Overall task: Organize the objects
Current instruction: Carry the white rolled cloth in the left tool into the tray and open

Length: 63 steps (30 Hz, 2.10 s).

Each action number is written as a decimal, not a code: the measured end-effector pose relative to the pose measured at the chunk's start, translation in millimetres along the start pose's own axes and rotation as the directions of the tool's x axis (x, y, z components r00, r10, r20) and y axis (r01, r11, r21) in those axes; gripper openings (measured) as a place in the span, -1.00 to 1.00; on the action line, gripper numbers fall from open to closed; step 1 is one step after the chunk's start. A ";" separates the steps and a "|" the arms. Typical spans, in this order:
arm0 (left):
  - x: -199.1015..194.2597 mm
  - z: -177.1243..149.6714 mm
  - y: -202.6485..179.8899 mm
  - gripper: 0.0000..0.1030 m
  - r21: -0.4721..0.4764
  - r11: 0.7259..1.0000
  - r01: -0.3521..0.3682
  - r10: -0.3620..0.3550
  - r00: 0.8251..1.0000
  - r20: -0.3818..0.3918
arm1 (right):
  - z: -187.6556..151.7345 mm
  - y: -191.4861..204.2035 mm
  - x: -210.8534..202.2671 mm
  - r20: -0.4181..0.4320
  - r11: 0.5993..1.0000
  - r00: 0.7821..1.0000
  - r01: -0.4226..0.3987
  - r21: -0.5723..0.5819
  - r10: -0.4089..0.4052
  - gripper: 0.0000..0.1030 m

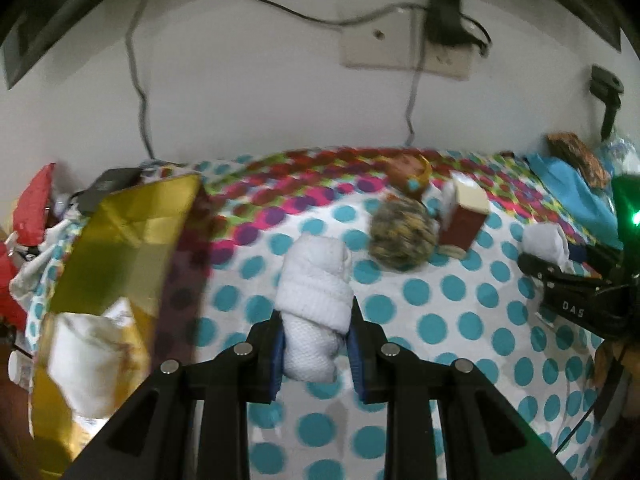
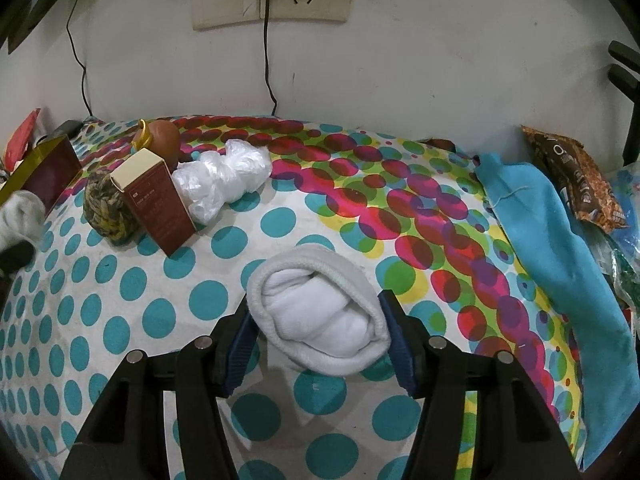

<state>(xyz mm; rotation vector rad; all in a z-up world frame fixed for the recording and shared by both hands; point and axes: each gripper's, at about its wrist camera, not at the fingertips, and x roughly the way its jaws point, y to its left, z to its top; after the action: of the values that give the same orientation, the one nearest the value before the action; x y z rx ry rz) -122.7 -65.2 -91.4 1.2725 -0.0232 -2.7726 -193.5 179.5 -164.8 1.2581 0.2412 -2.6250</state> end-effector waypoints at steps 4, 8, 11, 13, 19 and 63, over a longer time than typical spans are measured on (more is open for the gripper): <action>-19.9 4.2 32.2 -0.49 -0.047 0.998 -0.029 0.030 0.999 0.037 | 0.1 -0.6 0.5 0.000 1.000 1.000 0.000 0.001 0.000 0.10; -35.1 9.7 67.8 -0.49 -0.086 0.994 -0.068 0.072 0.996 0.052 | 0.7 -2.4 1.8 -0.002 1.000 1.000 -0.006 0.010 0.006 0.10; -41.2 12.1 95.9 -0.49 -0.131 0.986 -0.104 0.111 0.993 0.048 | 1.0 -4.0 2.9 -0.004 1.000 1.000 -0.011 0.017 0.012 0.10; -41.0 11.5 114.2 -0.49 -0.165 0.979 -0.116 0.124 0.992 0.035 | 1.3 -4.1 3.1 -0.004 1.000 1.000 -0.010 0.017 0.011 0.10; -20.0 4.7 157.5 -0.49 -0.258 0.956 -0.140 0.133 0.990 -0.046 | 1.3 -4.2 3.4 -0.004 1.000 1.000 -0.009 0.017 0.009 0.10; -3.3 4.7 167.2 0.08 -0.240 0.959 -0.149 0.132 0.987 -0.086 | 1.3 -5.2 5.2 -0.003 1.000 1.000 0.005 0.011 -0.004 0.14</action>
<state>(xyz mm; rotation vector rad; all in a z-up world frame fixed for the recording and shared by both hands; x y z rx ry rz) -111.3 -231.5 -77.2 1.2492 0.2196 -2.5159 -198.9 183.5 -167.8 1.2668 0.2305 -2.6319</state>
